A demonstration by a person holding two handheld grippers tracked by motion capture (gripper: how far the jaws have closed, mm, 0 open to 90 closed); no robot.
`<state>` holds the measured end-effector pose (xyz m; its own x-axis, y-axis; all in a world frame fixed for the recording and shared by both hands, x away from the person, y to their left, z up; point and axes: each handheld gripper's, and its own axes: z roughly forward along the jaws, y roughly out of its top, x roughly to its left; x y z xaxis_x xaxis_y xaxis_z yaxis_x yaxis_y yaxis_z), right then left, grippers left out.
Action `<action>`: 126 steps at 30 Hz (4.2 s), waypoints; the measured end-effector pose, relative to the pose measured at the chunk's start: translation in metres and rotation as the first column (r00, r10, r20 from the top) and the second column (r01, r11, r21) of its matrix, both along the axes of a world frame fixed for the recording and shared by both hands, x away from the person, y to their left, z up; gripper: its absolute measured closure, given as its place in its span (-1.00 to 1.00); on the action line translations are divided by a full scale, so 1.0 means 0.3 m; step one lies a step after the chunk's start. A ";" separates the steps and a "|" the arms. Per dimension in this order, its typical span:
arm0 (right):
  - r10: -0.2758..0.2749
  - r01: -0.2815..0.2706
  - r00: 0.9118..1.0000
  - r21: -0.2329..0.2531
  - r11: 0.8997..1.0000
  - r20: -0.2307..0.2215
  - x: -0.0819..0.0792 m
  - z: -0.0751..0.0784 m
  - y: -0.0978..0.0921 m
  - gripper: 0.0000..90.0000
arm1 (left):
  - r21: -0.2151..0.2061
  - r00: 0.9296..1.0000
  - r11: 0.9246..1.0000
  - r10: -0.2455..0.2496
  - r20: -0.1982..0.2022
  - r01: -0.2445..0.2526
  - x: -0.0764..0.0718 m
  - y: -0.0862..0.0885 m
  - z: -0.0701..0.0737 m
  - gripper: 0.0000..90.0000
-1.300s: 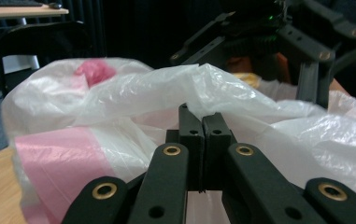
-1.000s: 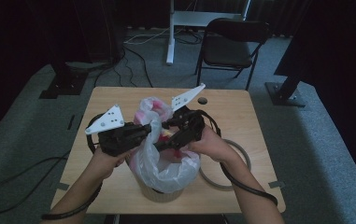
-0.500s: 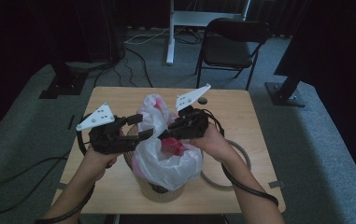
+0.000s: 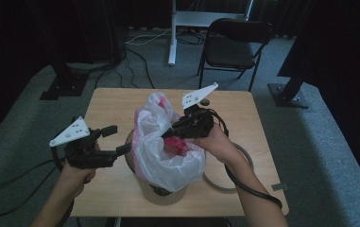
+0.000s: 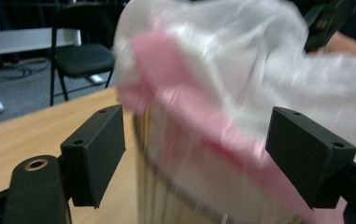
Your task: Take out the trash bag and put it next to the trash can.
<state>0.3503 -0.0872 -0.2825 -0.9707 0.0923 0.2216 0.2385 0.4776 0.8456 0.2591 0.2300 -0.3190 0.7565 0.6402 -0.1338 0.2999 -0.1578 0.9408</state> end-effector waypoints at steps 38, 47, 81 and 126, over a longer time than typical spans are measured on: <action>-0.039 0.022 0.994 0.166 0.986 0.101 0.023 0.399 -0.136 0.97 | 0.322 0.927 0.929 0.270 -0.261 -0.180 0.040 0.183 -0.634 -1.00; -0.098 0.063 0.984 0.226 0.972 0.148 0.037 0.626 -0.197 0.97 | 0.334 0.913 0.924 0.287 -0.291 -0.184 0.052 0.201 -0.673 -1.00; -0.548 0.550 0.835 0.029 0.835 -0.057 0.421 0.200 -0.442 0.97 | 0.352 0.906 0.921 0.283 -0.313 -0.166 0.062 0.199 -0.692 -1.00; -0.586 0.538 0.789 -0.253 0.804 -0.184 0.541 -0.484 -0.252 0.95 | 0.339 0.906 0.925 0.283 -0.314 -0.171 0.058 0.203 -0.694 -1.00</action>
